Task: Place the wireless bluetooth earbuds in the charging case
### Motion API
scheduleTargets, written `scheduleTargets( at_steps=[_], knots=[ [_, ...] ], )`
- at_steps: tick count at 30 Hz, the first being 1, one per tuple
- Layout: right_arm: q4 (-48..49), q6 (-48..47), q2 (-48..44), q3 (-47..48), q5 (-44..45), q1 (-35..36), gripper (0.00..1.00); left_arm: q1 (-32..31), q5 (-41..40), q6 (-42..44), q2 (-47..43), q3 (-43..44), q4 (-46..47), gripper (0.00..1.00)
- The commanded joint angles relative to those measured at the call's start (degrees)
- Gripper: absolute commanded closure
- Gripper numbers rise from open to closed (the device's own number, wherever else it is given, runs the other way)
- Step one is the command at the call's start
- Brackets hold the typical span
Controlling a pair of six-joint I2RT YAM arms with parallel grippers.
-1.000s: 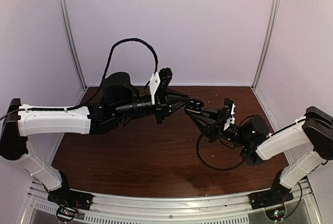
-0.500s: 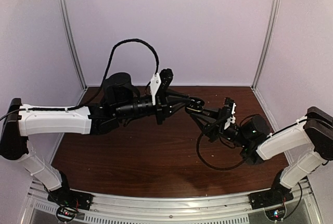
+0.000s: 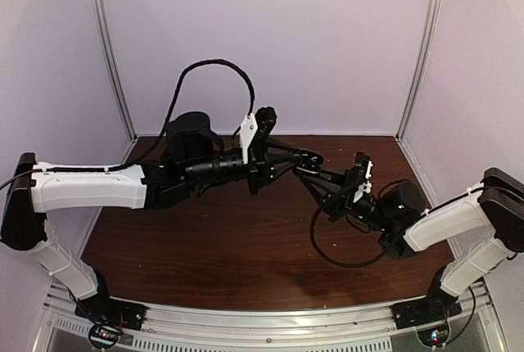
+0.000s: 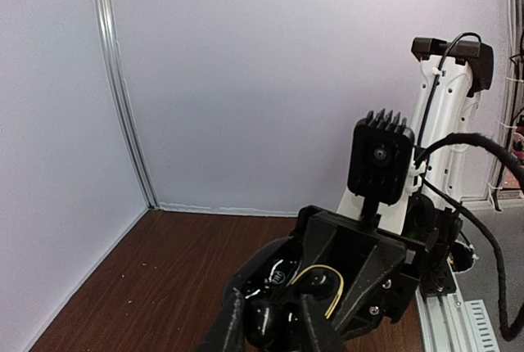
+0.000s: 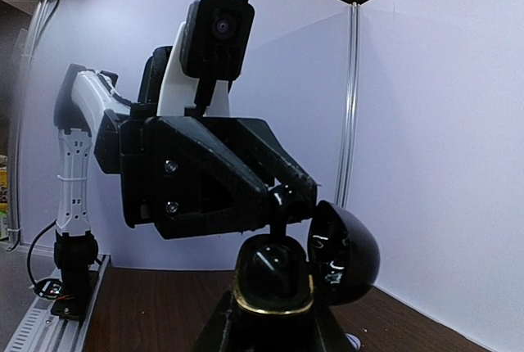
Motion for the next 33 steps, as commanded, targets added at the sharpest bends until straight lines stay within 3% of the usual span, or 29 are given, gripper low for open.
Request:
scheduleTargets(
  at_steps=[1, 13, 25, 29, 33],
  knots=[
    [2.9, -0.5, -1.9, 0.3, -0.4, 0.5, 1.00, -0.2, 1.1, 0.7, 0.8, 1.7, -2.3, 0.73],
    [2.8, -0.3, -2.2, -0.7, 0.0, 0.4, 1.00, -0.2, 0.9, 6.2, -2.7, 2.3, -7.9, 0.57],
    [2.4, 0.2, -2.2, -0.7, -0.6, 0.4, 1.00, -0.2, 1.2, 9.3, -6.7, 0.0, -10.7, 0.53],
    [-0.4, 0.3, -2.9, -0.3, -3.7, 0.4, 1.00, 0.8, 0.4, 13.0, -10.5, -2.3, -11.7, 0.46],
    [-5.3, 0.6, -4.6, 0.4, -8.5, 0.4, 1.00, 3.0, 5.5, 16.4, -12.0, -0.8, -17.8, 0.38]
  ],
)
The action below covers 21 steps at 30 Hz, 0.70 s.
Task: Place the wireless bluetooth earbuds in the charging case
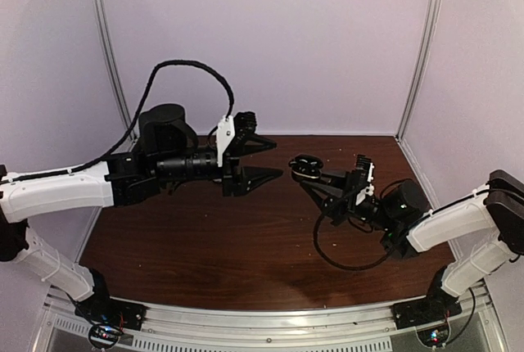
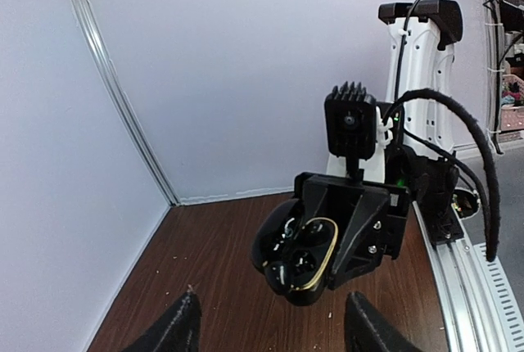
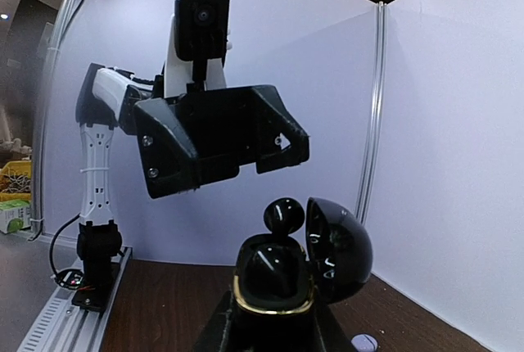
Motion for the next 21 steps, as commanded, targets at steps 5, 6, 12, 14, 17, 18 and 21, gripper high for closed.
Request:
scheduleTargets(
  at_steps=[5, 6, 12, 14, 17, 18, 21],
  knots=[
    [-11.0, 1.7, -6.1, 2.4, -12.7, 0.3, 1.00, 4.2, 10.0, 8.4, -2.7, 1.7, -8.8, 0.36],
    [-13.3, 1.9, -6.8, 3.1, -14.6, 0.3, 1.00, 4.2, 10.9, 9.8, -2.7, 1.8, -9.8, 0.36],
    [-21.1, 4.4, -8.3, 6.7, -22.7, 0.3, 1.00, 4.2, 17.5, 14.5, -3.0, 1.7, -11.1, 0.34],
    [-19.9, 5.9, -8.2, 6.5, -23.7, 0.4, 1.00, 4.2, 20.4, 15.8, -2.7, 2.1, -11.2, 0.33],
    [-19.5, 7.1, -7.5, 6.9, -25.5, 0.4, 1.00, 4.2, 23.6, 16.5, -2.3, 2.6, -13.2, 0.33],
    [-19.6, 7.3, -7.4, 6.9, -25.8, 0.5, 1.00, 4.2, 24.2, 16.6, -2.2, 2.8, -13.4, 0.33],
    [-20.2, 7.3, -7.1, 7.2, -26.7, 0.9, 1.00, 4.2, 24.6, 16.8, -2.0, 3.3, -13.9, 0.33]
  ],
)
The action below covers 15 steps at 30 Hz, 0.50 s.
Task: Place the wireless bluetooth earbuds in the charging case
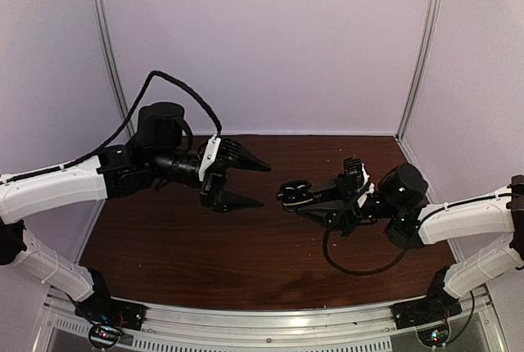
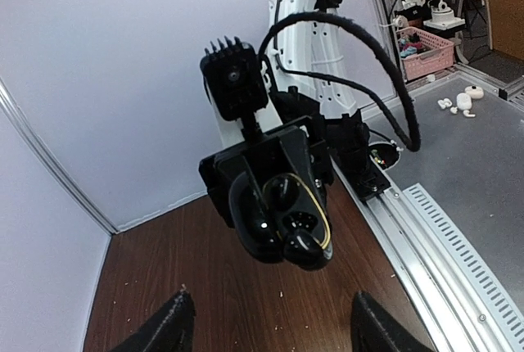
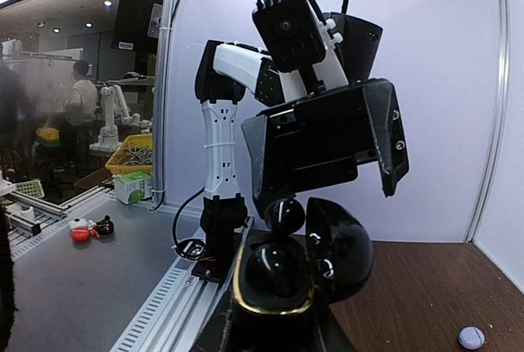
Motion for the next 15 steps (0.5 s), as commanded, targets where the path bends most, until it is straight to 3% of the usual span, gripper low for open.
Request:
scheduleTargets(
  at_steps=[1, 15],
  knots=[
    [-0.8, 1.3, 0.3, 1.6, -3.6, 0.9, 1.00, 0.1, 4.0, 2.0, 0.4, 2.6, -0.8, 0.33],
    [-3.5, -0.6, 1.3, 2.8, -4.1, 2.0, 1.00, -0.1, 4.9, 2.8, 3.1, 4.9, -1.8, 0.33]
  ],
)
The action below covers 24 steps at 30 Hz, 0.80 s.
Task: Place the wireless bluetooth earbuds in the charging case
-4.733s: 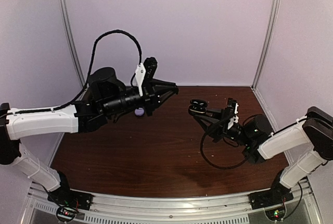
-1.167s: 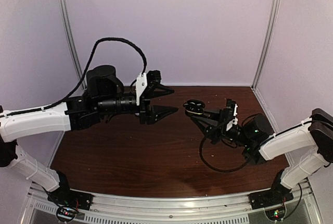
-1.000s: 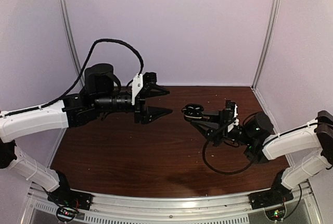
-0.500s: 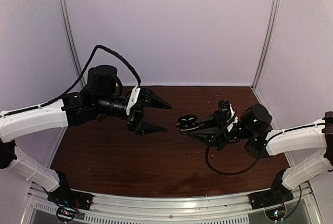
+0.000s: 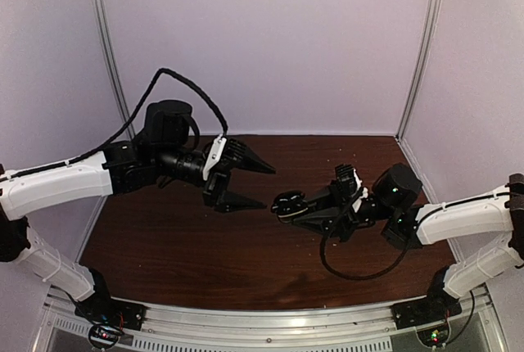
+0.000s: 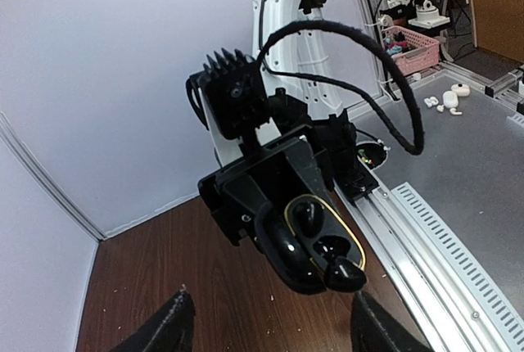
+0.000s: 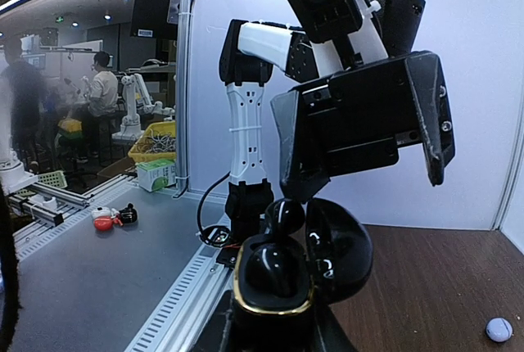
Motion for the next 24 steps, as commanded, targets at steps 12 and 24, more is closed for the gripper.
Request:
scheduleTargets(
  at_steps=[12, 24],
  knots=[
    [0.3, -0.5, 0.9, 2.3, -0.4, 0.5, 1.00, -0.8, 2.2, 1.9, 2.1, 2.9, 0.8, 0.33],
    [0.0, -0.6, 1.3, 2.5, 0.3, 0.5, 1.00, -1.5, 2.3, 2.0, 3.3, 4.0, 0.6, 0.33]
  ],
)
